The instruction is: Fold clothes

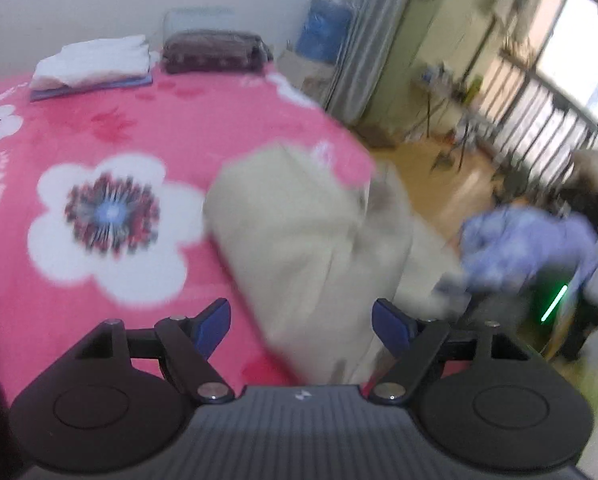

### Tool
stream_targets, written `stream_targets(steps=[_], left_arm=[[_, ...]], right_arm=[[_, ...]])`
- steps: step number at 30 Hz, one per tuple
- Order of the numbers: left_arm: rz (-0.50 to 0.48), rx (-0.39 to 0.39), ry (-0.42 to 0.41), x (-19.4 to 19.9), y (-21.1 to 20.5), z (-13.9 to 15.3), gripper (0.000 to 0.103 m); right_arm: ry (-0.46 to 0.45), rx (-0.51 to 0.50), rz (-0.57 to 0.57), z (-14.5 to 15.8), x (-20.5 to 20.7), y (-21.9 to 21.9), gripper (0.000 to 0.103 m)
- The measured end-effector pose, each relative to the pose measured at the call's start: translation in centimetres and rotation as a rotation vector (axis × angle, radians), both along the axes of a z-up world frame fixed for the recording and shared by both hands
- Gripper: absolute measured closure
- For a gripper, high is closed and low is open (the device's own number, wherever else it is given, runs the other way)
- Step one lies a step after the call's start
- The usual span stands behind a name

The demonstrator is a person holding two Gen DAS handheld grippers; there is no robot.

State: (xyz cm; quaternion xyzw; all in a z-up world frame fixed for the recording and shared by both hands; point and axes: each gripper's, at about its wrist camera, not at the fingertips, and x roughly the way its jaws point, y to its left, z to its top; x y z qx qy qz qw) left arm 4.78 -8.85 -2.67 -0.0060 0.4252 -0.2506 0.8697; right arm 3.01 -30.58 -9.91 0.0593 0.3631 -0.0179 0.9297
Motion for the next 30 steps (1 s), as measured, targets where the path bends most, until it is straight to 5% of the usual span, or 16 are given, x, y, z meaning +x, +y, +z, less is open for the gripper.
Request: stream_targets(steps=[6,9,18,19,23,26,30], left_arm=[[-0.049,0.148,-0.109,-3.2,-3.4,-4.5,0.024],[-0.007,0.125,-0.136,-3.1,-4.1,-5.6,0.025],[0.128,0.104,-0.164,-1.8,-5.1,-9.1,0.034],[0.125,0.12,-0.176,-2.0,-5.5,-9.2,0.035],[0.111,0.175,-0.225,-2.8,-6.6,-9.2,0.044],[0.086,0.234,-0.262,-3.4,-7.7,-8.9,0.049],[0.044,0.334,-0.319,-4.5,-9.5,-8.7,0.049]], right_arm=[[-0.167,0.286,-0.042,4.7,-3.4,-2.4,0.001],[-0.168,0.401,0.009,5.8,-2.3,-1.7,0.001],[-0.004,0.34,-0.029,5.3,5.1,2.2,0.002],[0.011,0.323,-0.052,5.0,5.5,2.3,0.007],[0.042,0.305,-0.115,3.7,6.3,1.5,0.072],[-0.01,0.363,-0.124,4.5,4.0,-0.3,0.086],[-0.097,0.355,-0.116,6.3,0.8,-2.7,0.094]])
